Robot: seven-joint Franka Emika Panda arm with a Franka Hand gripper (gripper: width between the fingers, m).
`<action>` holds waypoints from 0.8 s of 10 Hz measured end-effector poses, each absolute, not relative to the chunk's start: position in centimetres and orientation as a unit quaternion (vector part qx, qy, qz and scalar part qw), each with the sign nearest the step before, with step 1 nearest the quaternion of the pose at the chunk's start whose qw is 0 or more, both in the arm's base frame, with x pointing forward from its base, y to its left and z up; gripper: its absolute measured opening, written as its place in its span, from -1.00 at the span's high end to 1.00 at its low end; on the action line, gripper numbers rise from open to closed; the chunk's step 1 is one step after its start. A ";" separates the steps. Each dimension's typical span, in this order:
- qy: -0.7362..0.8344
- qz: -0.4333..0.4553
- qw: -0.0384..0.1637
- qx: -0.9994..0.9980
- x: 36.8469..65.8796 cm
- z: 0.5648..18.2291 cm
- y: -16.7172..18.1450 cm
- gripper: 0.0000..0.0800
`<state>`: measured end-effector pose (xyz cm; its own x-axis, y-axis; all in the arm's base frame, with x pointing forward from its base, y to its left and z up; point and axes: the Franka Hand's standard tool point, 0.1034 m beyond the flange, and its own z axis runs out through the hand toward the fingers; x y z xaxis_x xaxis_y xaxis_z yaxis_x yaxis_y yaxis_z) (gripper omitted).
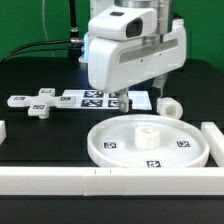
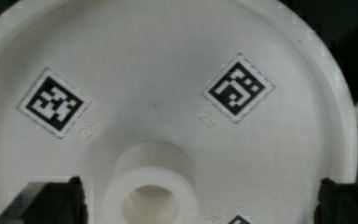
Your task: Assemble round table
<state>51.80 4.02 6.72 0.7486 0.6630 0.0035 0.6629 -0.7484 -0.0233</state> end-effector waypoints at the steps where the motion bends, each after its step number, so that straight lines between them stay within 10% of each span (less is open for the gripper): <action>1: -0.357 0.001 0.012 -0.934 51.8 6.7 4.3 -0.62; 8: -0.082 0.017 0.024 -0.996 49.7 5.7 5.0 -0.62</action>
Offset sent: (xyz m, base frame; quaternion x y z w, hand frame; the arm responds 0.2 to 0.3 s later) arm 0.0000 0.0000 0.0000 0.0000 0.0000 0.0650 0.9979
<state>49.66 4.96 5.67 0.9860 0.1644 -0.0294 0.1628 -0.9854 -0.0498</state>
